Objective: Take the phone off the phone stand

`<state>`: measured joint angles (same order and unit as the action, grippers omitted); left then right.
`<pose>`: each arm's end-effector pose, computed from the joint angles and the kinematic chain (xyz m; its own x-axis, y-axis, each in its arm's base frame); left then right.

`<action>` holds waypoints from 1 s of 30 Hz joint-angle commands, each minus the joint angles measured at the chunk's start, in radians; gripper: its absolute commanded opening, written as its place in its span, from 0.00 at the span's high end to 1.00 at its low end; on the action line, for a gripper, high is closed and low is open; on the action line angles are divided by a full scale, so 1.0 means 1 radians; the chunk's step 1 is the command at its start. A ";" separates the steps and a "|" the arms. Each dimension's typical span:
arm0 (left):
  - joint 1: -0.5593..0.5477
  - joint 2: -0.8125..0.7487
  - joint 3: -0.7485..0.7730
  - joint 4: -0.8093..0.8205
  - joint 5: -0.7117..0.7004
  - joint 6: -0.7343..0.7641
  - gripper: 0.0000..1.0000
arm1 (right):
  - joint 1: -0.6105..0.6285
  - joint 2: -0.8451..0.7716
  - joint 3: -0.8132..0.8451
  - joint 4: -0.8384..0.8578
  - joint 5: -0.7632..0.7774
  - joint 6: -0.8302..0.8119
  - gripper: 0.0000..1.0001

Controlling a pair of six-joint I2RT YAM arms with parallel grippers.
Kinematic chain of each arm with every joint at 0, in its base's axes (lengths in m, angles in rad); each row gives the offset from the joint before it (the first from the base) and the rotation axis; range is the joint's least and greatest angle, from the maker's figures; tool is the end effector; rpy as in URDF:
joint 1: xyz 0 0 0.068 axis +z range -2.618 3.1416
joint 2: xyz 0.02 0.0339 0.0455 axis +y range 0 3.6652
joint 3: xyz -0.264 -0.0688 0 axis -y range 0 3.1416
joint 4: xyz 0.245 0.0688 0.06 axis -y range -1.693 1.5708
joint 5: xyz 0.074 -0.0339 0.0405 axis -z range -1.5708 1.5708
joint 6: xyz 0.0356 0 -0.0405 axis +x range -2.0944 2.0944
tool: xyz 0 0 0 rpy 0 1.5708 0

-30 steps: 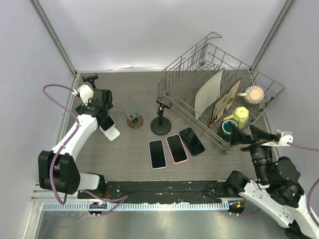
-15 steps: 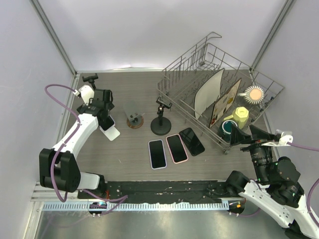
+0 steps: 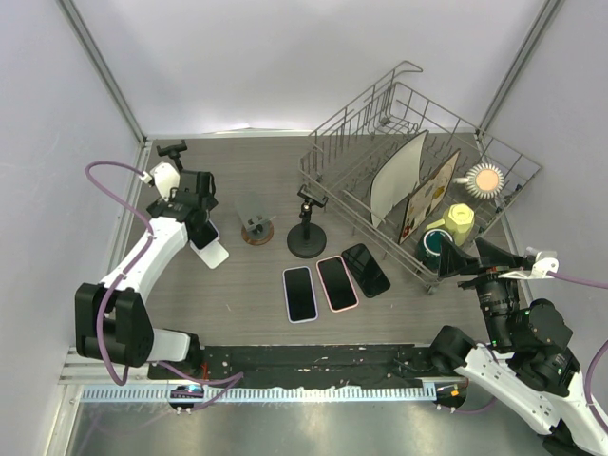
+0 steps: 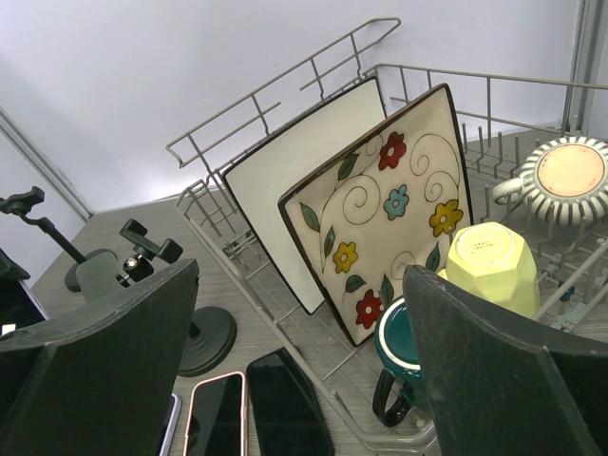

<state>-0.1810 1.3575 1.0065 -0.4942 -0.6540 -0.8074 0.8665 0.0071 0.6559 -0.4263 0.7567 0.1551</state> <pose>0.2819 -0.0296 0.2671 -0.3251 -0.5234 -0.7876 -0.7074 0.6873 -0.1648 0.0267 -0.0064 0.3333 0.1225 0.3177 -0.9402 -0.1412 0.9433 0.3003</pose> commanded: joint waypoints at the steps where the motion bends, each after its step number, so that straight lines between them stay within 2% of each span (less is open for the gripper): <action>1: 0.011 0.003 -0.012 0.054 -0.016 -0.013 0.02 | -0.001 0.004 -0.002 0.034 -0.007 -0.015 0.06; 6: 0.012 0.018 -0.014 0.048 -0.012 -0.018 0.05 | 0.000 0.004 -0.002 0.035 -0.005 -0.017 0.06; 9: 0.012 0.008 -0.009 0.039 -0.012 -0.021 0.11 | -0.001 0.004 -0.002 0.037 -0.007 -0.015 0.06; 15: 0.011 -0.043 0.000 0.009 -0.025 -0.010 0.37 | -0.001 0.005 -0.002 0.035 -0.010 -0.015 0.06; 21: 0.011 -0.084 0.032 -0.036 -0.026 0.019 0.55 | -0.001 0.005 -0.002 0.035 -0.011 -0.015 0.06; 27: 0.011 -0.144 0.093 -0.092 0.028 0.068 0.63 | -0.001 0.005 -0.002 0.035 -0.011 -0.017 0.06; 30: 0.005 -0.170 0.128 -0.145 0.102 0.083 0.66 | 0.000 0.005 -0.002 0.035 -0.011 -0.015 0.06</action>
<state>-0.1749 1.2575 1.0363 -0.6041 -0.6155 -0.7677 0.8665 0.0071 0.6559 -0.4263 0.7528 0.1547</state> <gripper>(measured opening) 0.778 0.940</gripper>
